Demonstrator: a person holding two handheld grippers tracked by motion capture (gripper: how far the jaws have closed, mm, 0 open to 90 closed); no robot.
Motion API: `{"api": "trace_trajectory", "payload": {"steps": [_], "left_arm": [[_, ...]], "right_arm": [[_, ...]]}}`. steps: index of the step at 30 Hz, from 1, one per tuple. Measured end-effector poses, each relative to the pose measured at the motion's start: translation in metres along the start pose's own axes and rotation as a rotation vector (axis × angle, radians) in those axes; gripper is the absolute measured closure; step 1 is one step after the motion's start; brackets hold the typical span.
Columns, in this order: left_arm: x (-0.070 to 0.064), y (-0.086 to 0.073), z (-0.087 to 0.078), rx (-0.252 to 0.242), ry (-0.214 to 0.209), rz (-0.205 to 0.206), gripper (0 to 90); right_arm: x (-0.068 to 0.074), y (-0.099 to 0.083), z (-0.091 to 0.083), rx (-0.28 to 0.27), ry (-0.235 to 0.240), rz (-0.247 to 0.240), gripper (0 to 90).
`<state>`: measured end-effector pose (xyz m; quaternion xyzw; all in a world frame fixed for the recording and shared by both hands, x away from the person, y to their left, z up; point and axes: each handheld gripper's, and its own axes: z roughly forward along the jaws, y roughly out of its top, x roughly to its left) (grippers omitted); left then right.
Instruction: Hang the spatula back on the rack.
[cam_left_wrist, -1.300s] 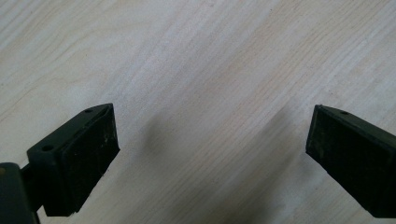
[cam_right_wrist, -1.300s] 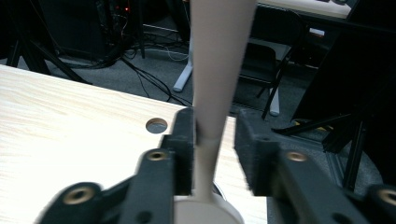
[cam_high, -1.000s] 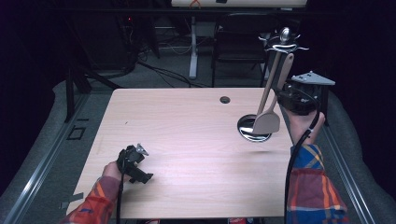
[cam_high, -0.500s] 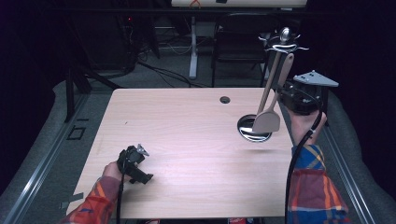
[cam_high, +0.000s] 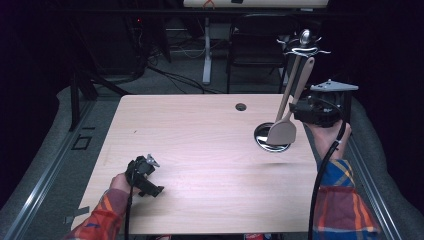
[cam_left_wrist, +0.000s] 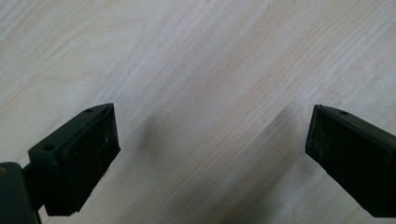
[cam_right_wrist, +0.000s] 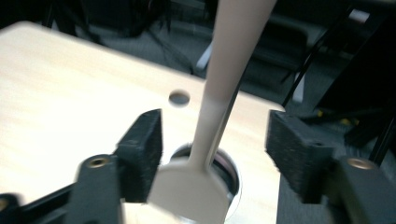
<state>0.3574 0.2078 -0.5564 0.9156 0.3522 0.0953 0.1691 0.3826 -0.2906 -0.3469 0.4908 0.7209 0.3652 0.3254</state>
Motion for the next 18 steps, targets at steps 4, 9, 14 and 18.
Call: {"api": "trace_trajectory", "payload": {"steps": [4,9,14,18], "left_arm": [[0.000,0.000,0.000,-0.001,0.000,0.001,2.6],[0.000,0.000,0.000,0.000,0.000,0.002,2.6],[0.000,0.001,0.000,-0.002,0.002,0.003,2.6],[-0.001,0.001,0.000,-0.003,0.003,0.008,2.6]], "right_arm": [[0.003,-0.006,0.003,0.069,0.012,-0.017,27.2],[0.009,-0.019,0.008,0.155,0.044,-0.025,18.0],[0.014,-0.036,0.012,0.204,0.074,-0.027,15.2],[0.023,-0.073,0.024,0.296,0.144,-0.040,14.3]]}}
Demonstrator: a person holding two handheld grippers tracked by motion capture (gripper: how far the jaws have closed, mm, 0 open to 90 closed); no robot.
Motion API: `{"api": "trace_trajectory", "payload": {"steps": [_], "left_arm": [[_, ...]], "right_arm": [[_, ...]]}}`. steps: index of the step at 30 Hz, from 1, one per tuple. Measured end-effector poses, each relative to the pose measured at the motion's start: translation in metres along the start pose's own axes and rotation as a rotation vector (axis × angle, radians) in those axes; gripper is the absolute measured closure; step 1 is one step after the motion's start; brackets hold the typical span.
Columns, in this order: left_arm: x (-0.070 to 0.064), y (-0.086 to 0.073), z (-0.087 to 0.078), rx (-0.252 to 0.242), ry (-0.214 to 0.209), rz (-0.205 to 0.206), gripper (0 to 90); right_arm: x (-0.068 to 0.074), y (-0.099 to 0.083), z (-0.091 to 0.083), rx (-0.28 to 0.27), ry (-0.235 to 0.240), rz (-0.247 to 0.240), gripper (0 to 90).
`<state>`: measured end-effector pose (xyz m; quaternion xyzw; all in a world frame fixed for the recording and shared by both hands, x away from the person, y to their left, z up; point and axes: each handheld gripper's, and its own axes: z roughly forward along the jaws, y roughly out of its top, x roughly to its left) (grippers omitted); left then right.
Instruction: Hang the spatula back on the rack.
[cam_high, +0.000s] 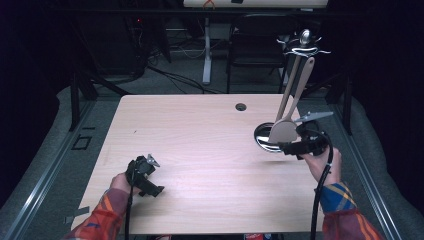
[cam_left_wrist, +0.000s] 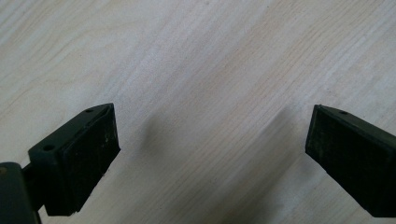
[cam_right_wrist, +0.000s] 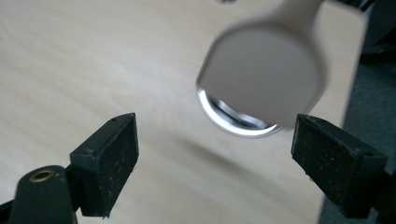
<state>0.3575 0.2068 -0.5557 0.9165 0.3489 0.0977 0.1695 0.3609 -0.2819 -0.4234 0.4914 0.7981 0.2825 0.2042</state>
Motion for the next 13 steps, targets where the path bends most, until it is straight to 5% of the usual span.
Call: {"api": "trace_trajectory", "payload": {"steps": [4,7,13], "left_arm": [[-0.001,0.000,-0.001,-0.002,-0.004,0.001,2.6],[0.000,0.000,-0.001,-0.003,-0.004,0.001,2.6],[-0.002,0.003,0.000,-0.003,-0.003,0.007,2.7]], "right_arm": [[0.007,-0.019,0.017,0.075,0.022,-0.019,11.9],[0.018,-0.041,0.035,0.189,0.042,-0.079,6.9],[0.028,-0.055,0.053,0.328,-0.015,-0.185,2.9]]}}
